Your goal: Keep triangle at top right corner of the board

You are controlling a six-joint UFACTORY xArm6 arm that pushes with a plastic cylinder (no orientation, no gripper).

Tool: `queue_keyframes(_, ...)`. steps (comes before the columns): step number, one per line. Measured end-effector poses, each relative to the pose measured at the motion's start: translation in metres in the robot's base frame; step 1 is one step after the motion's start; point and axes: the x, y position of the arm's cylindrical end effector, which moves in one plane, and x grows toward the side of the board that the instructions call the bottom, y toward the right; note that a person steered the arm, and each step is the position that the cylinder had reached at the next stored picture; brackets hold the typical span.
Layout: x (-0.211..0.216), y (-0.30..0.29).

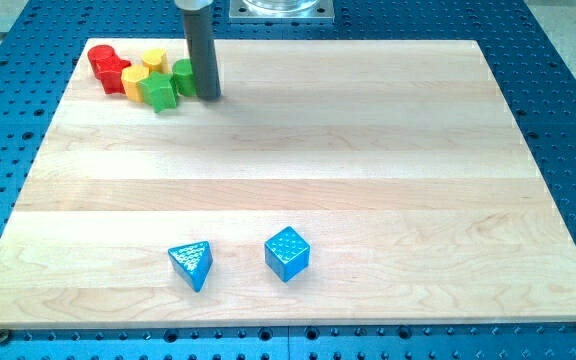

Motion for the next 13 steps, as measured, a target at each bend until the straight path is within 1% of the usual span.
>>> queue_keyframes(1,0.075,0.037)
queue_keyframes(2,0.167,-0.070)
queue_keyframes(3,0.275,-0.100)
queue_keyframes(4,0.290,-0.045)
queue_keyframes(6,0.218,0.071)
queue_keyframes(7,0.210,0.129)
queue_keyframes(8,0.175,0.205)
queue_keyframes(9,0.178,0.240)
queue_keyframes(10,0.204,0.276)
queue_keyframes(12,0.087,0.256)
queue_keyframes(13,0.054,0.256)
